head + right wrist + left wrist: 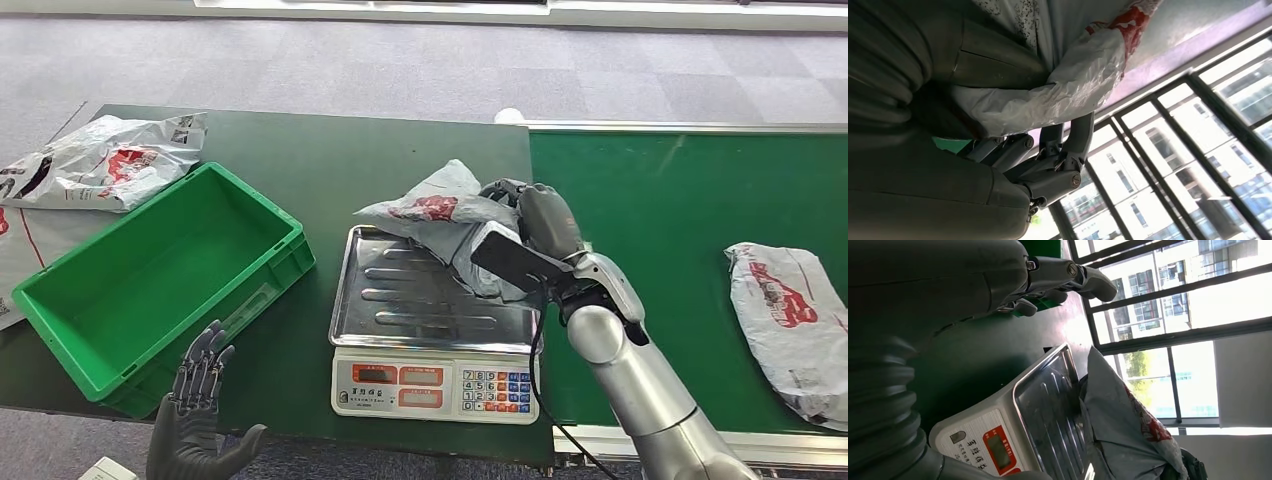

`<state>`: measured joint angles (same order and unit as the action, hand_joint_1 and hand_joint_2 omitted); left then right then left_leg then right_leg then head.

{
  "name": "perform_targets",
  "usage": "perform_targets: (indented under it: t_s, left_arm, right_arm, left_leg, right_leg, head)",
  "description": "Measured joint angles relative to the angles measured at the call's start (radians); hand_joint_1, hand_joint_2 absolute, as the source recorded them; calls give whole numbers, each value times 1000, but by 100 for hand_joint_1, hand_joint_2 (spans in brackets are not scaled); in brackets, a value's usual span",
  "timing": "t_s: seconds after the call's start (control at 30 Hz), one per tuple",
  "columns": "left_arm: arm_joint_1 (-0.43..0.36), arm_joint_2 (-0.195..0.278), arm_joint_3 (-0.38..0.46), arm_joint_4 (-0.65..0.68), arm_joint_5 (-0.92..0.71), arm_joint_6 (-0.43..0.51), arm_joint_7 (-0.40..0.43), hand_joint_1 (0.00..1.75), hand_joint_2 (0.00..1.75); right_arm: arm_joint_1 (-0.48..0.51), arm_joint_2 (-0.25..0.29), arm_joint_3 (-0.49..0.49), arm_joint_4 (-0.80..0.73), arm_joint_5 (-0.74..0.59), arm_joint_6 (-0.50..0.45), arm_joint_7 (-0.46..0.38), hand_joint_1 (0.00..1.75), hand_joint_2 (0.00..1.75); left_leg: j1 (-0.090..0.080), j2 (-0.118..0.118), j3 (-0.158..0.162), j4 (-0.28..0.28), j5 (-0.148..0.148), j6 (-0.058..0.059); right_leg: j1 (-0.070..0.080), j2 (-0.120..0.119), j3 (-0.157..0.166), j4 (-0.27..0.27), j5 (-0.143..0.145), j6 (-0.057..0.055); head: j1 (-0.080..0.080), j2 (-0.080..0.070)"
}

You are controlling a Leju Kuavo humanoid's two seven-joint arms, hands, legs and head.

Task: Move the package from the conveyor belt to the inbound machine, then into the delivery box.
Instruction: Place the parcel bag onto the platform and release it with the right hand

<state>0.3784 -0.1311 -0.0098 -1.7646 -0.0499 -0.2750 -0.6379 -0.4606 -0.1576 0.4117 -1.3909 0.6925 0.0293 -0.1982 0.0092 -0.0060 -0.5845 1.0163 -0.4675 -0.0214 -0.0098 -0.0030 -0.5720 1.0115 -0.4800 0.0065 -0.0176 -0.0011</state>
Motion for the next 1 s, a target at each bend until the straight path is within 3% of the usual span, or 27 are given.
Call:
perform_targets:
  t_s: [0.27,1.0]
  left_arm:
    - [-58,33,-50,55,39,51,-12,0,175]
    - [-68,62,-75,85,47,56,-11,0,175]
  right_arm:
    - [16,108,42,-3,33,-34,30,175,175]
    - [17,128,43,-3,25,-36,31,175,175]
  left_leg:
    - [1,0,0,-1,1,-1]
    - [0,0,0,-1,1,-1]
  right_leg:
    - [1,0,0,0,0,0]
    - [0,0,0,0,0,0]
  head:
    - [0,0]
    - [0,0]
